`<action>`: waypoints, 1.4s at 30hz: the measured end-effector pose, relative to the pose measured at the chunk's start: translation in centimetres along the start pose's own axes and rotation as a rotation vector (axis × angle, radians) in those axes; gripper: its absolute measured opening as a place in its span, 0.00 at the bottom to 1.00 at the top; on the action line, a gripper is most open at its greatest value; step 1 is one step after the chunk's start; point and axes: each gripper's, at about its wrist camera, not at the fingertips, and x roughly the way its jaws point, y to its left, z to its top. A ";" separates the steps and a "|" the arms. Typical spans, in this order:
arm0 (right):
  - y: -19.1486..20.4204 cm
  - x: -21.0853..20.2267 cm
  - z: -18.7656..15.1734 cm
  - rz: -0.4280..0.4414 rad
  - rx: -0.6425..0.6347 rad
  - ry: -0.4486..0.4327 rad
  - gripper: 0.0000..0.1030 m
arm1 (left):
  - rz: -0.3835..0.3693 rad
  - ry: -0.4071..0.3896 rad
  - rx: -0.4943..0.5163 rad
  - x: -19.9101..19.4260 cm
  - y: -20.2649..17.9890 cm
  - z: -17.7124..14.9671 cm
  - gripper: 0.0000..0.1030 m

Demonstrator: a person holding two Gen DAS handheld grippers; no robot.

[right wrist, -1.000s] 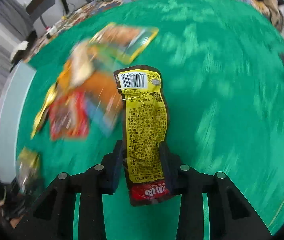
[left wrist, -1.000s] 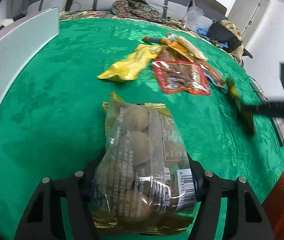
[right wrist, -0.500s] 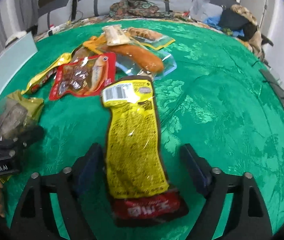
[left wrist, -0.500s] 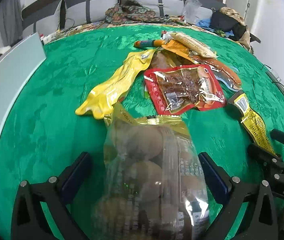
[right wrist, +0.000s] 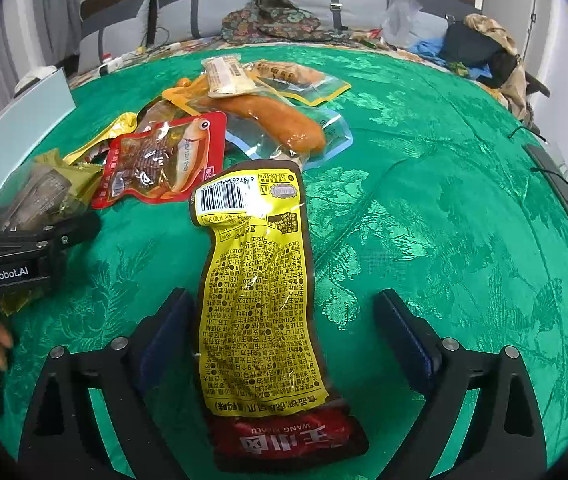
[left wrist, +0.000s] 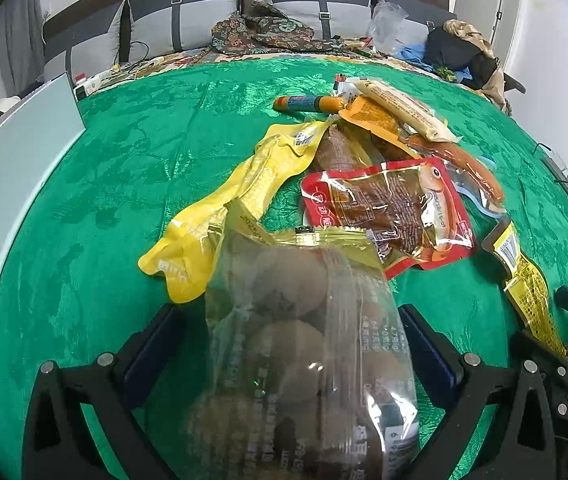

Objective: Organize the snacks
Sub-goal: 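Hold the clear bag in the left gripper and yellow packet in the right, then carry both packets over the white box and open both grippers to drop them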

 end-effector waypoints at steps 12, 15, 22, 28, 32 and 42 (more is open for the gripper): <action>0.0 0.0 0.0 0.000 0.000 -0.001 0.92 | 0.002 0.000 0.002 0.0 -0.1 -0.1 1.00; 0.0 0.0 0.0 0.000 0.000 -0.001 0.92 | 0.002 0.000 0.002 0.0 -0.1 -0.1 1.00; 0.0 0.0 0.0 0.000 0.000 -0.001 0.92 | 0.003 0.000 0.002 0.0 -0.2 -0.1 1.00; 0.0 0.1 0.0 0.000 0.001 -0.002 0.92 | 0.003 0.000 0.003 0.0 -0.2 -0.1 1.00; 0.0 0.1 0.1 -0.001 0.001 -0.001 0.92 | 0.004 0.000 0.003 0.0 -0.2 -0.1 1.00; -0.2 1.0 2.1 -0.010 0.012 0.179 0.92 | 0.004 0.000 0.004 0.0 -0.3 -0.1 1.00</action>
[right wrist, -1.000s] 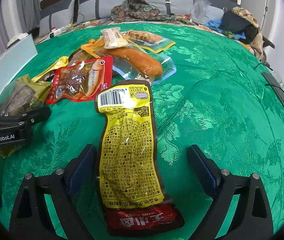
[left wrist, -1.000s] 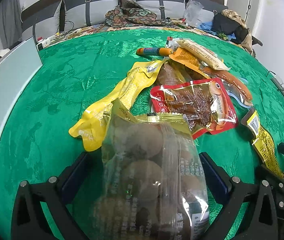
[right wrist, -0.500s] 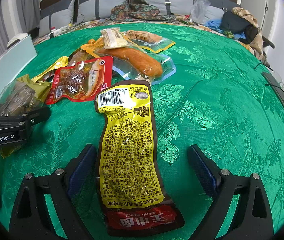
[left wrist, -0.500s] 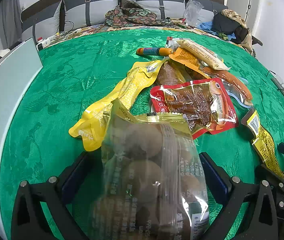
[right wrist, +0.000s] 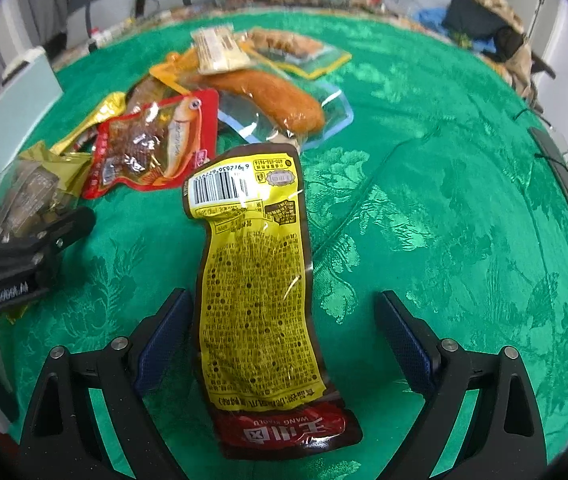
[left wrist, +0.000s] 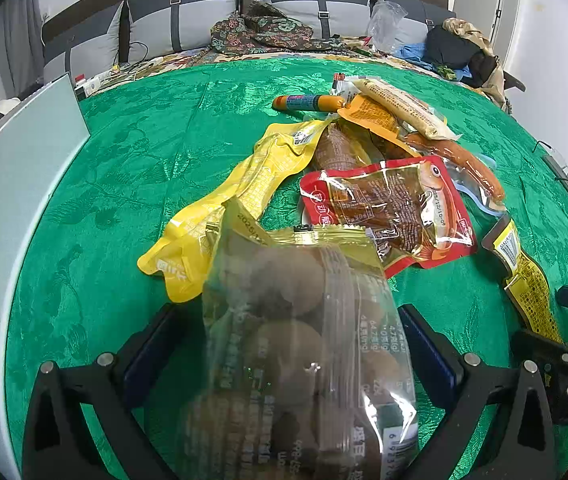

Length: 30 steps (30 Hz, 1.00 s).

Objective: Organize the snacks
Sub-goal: 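Carry both packets over the white box and open both grippers to drop them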

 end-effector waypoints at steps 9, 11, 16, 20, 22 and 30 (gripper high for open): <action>-0.2 -0.8 0.3 0.028 -0.035 0.024 0.41 | -0.021 0.132 0.073 0.0 -0.7 0.2 0.98; -1.1 -1.1 0.1 0.079 0.006 0.045 0.37 | -0.085 0.131 0.060 -1.4 0.0 -0.1 0.66; -4.5 -2.2 -1.6 0.320 0.245 0.076 0.35 | -0.191 0.130 -0.004 -3.8 2.4 -1.2 0.61; -5.2 -3.7 -2.5 0.464 0.374 0.077 0.35 | -0.277 0.077 -0.095 -8.1 4.2 -1.1 0.61; -4.2 -4.8 -1.7 0.530 0.395 0.072 0.35 | -0.333 0.024 -0.173 -11.7 6.1 0.0 0.61; 13.0 -14.0 8.5 0.899 0.164 0.001 0.36 | -0.053 -0.186 -0.304 -26.1 22.0 1.3 0.62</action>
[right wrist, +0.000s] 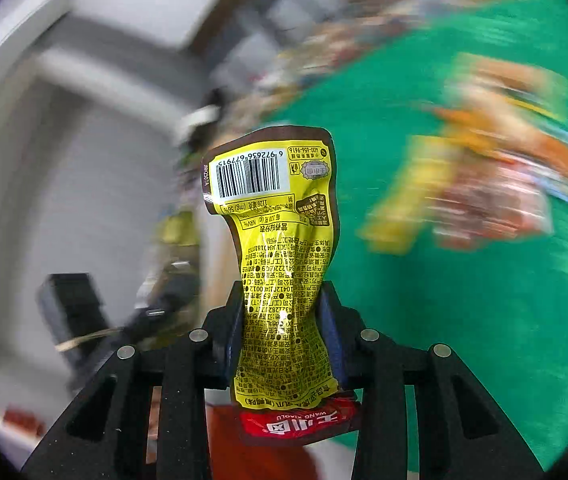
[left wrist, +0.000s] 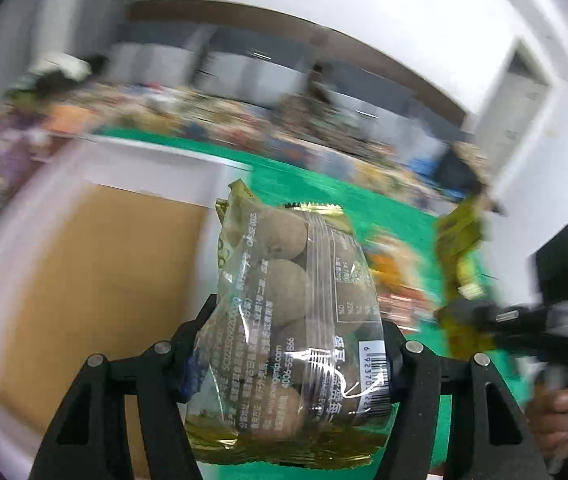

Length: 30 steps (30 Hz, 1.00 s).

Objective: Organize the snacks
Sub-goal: 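Carry both packets over the white box and open both grippers to drop them, then move both grippers back from the white box to the snack pile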

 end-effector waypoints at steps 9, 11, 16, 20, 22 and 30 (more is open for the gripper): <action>14.7 17.5 1.7 0.104 -0.144 0.148 0.70 | 0.367 0.041 -0.081 -1.5 13.4 -1.1 0.71; 14.0 17.5 1.8 0.108 -0.112 0.135 0.70 | 0.370 0.030 -0.072 -1.8 13.5 -1.8 0.74; 9.4 12.8 1.8 -0.045 -0.211 0.021 0.71 | 0.258 0.016 -0.029 0.4 9.7 -3.7 0.75; 0.4 8.7 -1.4 -0.454 -0.383 -0.056 0.71 | 0.173 0.014 0.019 3.9 5.2 -4.2 0.75; -5.4 6.7 -3.5 -0.667 -0.405 -0.048 0.71 | 0.180 0.034 0.043 6.5 3.5 -4.8 0.75; -18.3 -3.8 -8.2 -0.967 -0.232 -0.142 0.71 | 0.207 0.093 0.127 10.6 -1.4 -6.9 0.75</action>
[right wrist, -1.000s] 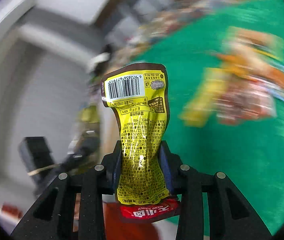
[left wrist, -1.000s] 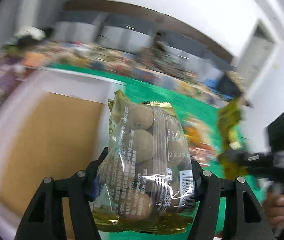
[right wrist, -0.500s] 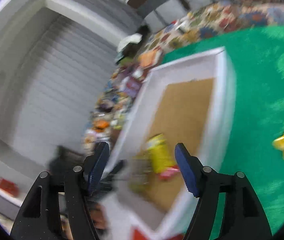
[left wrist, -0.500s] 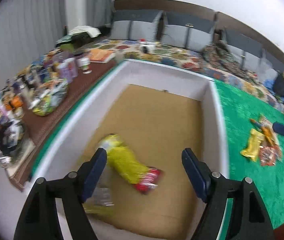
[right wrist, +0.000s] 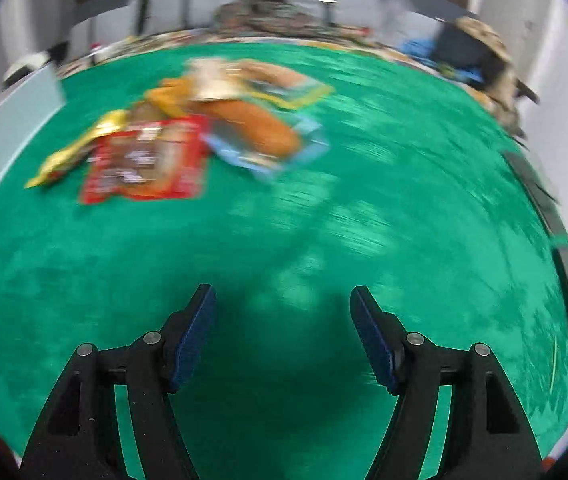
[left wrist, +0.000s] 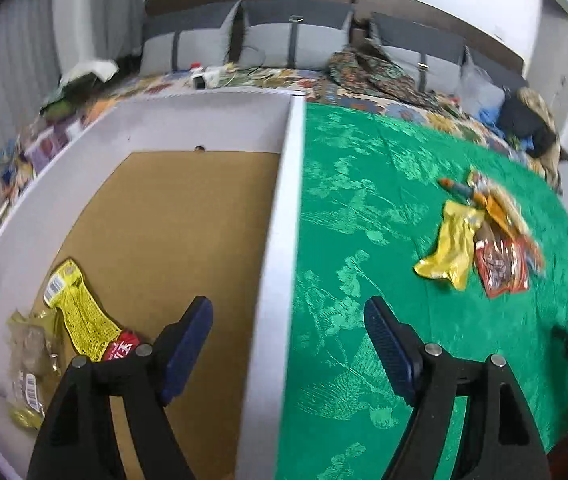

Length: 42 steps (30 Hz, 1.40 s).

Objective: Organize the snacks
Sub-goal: 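Move both grippers back from the white box to the snack pile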

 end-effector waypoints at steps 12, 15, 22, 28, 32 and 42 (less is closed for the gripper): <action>-0.8 3.1 2.6 -0.034 0.065 -0.049 0.81 | 0.192 -0.168 0.013 -0.1 -1.5 0.7 0.75; -1.6 3.7 2.9 -0.012 0.101 -0.044 0.85 | 0.201 -0.162 0.036 0.9 -2.1 1.8 0.75; -1.9 3.9 3.1 -0.011 0.116 -0.040 0.87 | 0.145 -0.082 0.055 1.6 -2.6 2.2 0.76; -1.9 4.0 3.1 -0.008 0.116 -0.039 0.89 | 0.227 -0.388 0.218 -5.8 -7.4 0.2 1.00; -1.8 4.0 3.1 -0.008 0.116 -0.039 0.89 | -0.004 -0.327 0.363 -5.7 -12.8 -0.7 1.00; -1.8 3.9 3.1 -0.013 0.114 -0.040 0.89 | -0.335 0.183 0.289 9.6 -16.6 4.5 1.00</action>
